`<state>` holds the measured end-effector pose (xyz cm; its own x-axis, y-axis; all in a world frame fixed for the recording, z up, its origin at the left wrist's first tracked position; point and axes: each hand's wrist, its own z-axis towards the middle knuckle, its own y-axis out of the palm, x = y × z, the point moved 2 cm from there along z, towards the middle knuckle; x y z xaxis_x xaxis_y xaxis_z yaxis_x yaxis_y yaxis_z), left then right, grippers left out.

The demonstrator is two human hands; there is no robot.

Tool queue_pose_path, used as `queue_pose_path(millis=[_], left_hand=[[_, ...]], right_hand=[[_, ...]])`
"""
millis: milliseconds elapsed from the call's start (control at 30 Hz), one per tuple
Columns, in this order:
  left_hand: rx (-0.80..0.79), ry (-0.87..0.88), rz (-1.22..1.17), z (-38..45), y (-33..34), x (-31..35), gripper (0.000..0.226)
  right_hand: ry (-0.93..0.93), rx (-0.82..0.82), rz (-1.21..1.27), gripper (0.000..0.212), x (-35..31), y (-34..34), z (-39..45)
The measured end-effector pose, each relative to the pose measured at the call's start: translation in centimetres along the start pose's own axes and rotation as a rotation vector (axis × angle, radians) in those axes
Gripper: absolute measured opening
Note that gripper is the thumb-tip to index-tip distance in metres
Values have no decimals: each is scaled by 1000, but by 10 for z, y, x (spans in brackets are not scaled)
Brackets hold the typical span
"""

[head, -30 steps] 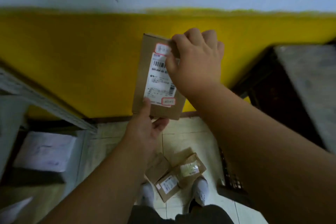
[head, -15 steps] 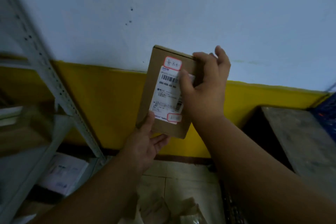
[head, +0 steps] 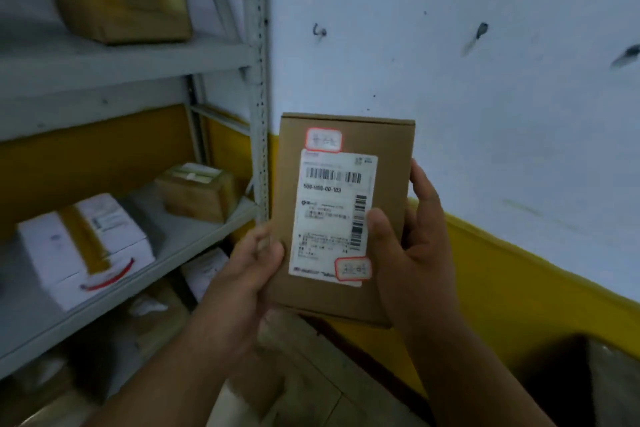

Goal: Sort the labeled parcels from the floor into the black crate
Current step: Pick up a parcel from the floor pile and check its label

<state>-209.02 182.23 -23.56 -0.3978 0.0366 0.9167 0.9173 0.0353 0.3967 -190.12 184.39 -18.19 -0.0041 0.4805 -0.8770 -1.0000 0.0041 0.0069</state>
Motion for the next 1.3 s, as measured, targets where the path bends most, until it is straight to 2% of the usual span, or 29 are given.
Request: queue_pose_path(millis=[100,200,300,400,500,633,733,967,1067,1167,1300], left_hand=[[110,191,279,-52,0,50,43],[272,365,510,-104,-12,86,39],[421,446,539,-156,-35,100,38],[571,493,520,-215,-72,108,63],[686,533,517,-292,-120,124,71],[901,603,585,-429,-187,141,73],[1082,612,621,-546,-233,148,74],[1493,582,699,-770,-279,159,76],[1643,528,762,-833,-286,161,78],[1716,533,858,-866,-297,159,76],[1835,484,775,-897,-329,140,70]], right_hand=[[-4,-126,65,64,-21,32,-24],[-54,-208,103,65,-49,65,-42],[-102,-309,102,67,-77,103,-60],[-60,-464,120,78,-99,152,-99],[-59,-615,154,85,-124,212,-157],[-137,-779,237,84,-173,304,-259],[-91,-937,368,82,-217,370,-355],[-123,-1126,578,83,-313,475,-538],[-157,-1180,670,82,-341,501,-589],[-237,-1174,711,75,-351,521,-627],[-277,-1288,656,66,-337,555,-672]])
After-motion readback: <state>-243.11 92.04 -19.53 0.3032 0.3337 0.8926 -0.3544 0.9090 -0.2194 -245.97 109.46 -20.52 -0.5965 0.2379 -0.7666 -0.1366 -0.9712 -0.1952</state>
